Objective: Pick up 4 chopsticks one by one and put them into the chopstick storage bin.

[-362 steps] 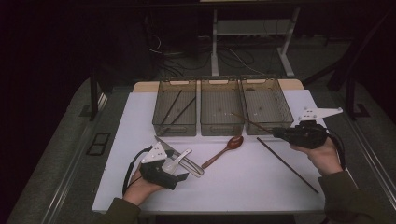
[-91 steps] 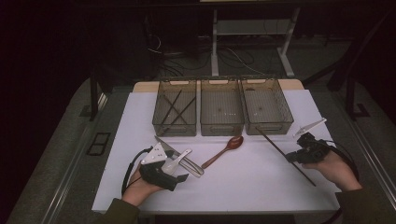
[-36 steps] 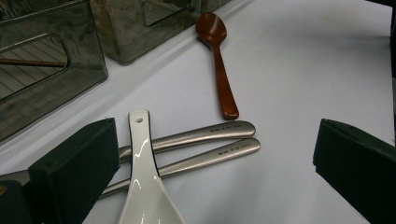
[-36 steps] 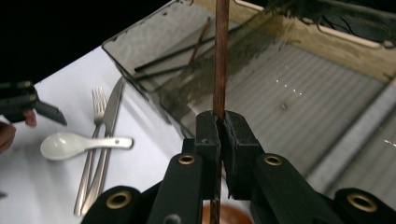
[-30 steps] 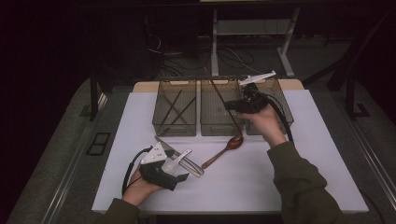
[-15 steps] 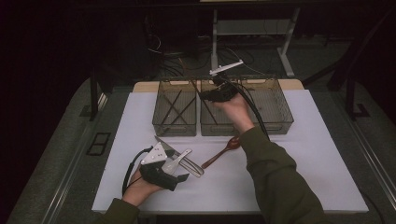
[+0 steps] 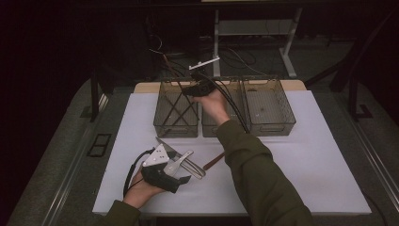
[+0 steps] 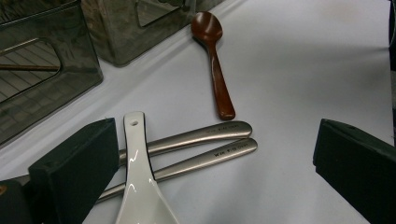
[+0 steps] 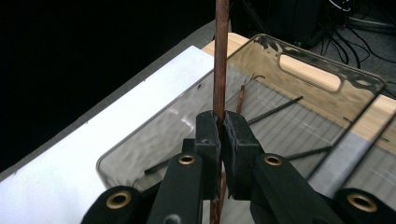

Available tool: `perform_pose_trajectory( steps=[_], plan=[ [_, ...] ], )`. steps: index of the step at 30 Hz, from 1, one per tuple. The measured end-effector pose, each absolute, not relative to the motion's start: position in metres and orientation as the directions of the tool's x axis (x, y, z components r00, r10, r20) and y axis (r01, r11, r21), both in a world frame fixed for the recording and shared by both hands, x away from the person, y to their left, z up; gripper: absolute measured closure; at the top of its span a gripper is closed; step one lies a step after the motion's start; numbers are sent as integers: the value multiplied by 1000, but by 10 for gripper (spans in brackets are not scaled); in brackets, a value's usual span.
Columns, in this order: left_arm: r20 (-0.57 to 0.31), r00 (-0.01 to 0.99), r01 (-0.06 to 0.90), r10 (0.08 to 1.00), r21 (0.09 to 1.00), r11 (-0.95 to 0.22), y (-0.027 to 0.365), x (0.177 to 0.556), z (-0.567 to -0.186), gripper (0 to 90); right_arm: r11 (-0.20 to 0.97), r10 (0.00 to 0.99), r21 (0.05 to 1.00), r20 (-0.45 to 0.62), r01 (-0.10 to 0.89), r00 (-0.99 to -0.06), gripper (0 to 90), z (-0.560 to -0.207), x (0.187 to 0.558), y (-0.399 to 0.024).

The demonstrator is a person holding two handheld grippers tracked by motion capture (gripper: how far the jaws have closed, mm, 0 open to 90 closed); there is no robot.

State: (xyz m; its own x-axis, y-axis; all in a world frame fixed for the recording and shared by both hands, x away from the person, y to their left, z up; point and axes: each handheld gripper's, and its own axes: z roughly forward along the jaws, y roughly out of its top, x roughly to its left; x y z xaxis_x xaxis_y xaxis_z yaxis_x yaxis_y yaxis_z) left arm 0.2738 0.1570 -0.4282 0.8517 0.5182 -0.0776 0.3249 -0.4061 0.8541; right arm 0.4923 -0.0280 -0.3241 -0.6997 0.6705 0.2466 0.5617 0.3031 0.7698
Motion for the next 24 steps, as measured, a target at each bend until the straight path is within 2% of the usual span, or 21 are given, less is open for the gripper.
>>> perform_pose_trajectory(
  steps=[7, 14, 17, 24],
  plan=[
    [-80, 854, 325, 515, 854, -406, 156, 274, -429, 0, 305, 679, 747, 265, 591, -685, 840, -344, 501, -11],
    [-81, 854, 326, 513, 852, -409, 155, 274, -428, 0, 360, 706, 690, 239, 628, -667, 830, -366, 501, 1],
    [-79, 855, 325, 513, 852, -410, 155, 273, -429, 0, 369, 723, 680, 219, 634, -655, 720, -371, 500, 2],
    [-74, 856, 322, 512, 850, -416, 156, 274, -428, 0, 381, 695, 701, 213, 603, -686, 574, -369, 491, -8]
  ],
)
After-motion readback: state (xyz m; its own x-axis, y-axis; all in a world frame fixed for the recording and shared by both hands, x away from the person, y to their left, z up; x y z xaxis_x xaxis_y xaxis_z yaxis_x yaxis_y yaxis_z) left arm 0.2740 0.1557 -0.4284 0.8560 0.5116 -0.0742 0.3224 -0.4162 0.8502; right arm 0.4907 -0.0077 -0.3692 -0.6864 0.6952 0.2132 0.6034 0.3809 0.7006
